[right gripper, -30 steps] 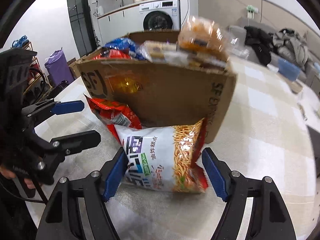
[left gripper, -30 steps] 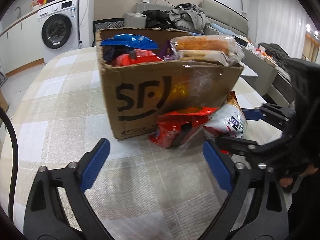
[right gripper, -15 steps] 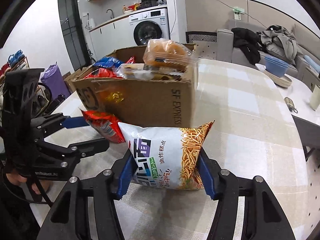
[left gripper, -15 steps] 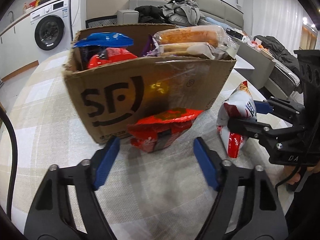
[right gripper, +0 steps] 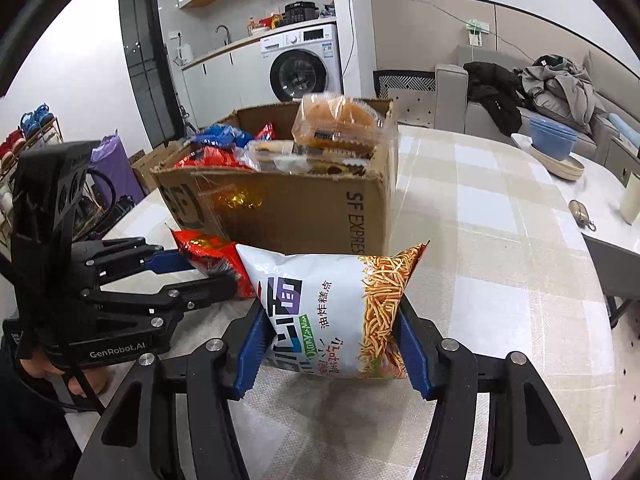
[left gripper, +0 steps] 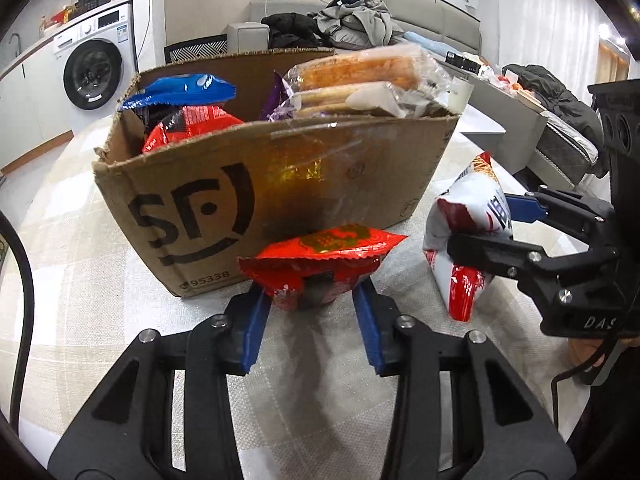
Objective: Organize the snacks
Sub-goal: 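Lift and carry the noodle bag and red pack over the box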
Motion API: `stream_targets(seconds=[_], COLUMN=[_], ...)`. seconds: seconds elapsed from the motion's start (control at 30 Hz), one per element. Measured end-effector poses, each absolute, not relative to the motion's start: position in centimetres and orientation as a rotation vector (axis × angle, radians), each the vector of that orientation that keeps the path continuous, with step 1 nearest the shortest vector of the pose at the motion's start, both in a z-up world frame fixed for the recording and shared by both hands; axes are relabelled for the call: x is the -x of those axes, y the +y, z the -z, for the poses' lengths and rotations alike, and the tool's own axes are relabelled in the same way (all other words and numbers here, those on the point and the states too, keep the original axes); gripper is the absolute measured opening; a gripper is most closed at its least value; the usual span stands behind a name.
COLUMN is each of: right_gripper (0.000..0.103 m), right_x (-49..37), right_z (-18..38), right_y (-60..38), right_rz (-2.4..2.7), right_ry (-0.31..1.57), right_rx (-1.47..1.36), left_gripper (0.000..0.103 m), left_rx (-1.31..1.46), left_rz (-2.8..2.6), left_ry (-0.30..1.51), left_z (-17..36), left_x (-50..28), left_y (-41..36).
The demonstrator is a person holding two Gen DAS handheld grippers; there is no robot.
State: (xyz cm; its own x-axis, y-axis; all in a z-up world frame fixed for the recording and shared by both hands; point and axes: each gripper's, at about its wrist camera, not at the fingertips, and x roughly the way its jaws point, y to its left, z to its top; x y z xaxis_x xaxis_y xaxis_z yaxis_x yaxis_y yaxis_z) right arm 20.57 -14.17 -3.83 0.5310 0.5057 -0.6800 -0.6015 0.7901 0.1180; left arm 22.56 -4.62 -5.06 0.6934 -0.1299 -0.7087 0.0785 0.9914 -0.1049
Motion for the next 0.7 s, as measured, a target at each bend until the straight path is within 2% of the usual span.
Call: stream_targets(seconds=[0.7], right_gripper=[0.060], right_x=[-18.3], right_z=[-2.9], right_y=[-14.5], right_rz=[-0.696], right_ry=[0.571], right_rx=[0.056], left_gripper=[0.038], left_rx=[0.067], left_rz=[0.132], left_ry=[0.651], left_z=[-1.4], left_x=[-16.4], left_y=[-2.6])
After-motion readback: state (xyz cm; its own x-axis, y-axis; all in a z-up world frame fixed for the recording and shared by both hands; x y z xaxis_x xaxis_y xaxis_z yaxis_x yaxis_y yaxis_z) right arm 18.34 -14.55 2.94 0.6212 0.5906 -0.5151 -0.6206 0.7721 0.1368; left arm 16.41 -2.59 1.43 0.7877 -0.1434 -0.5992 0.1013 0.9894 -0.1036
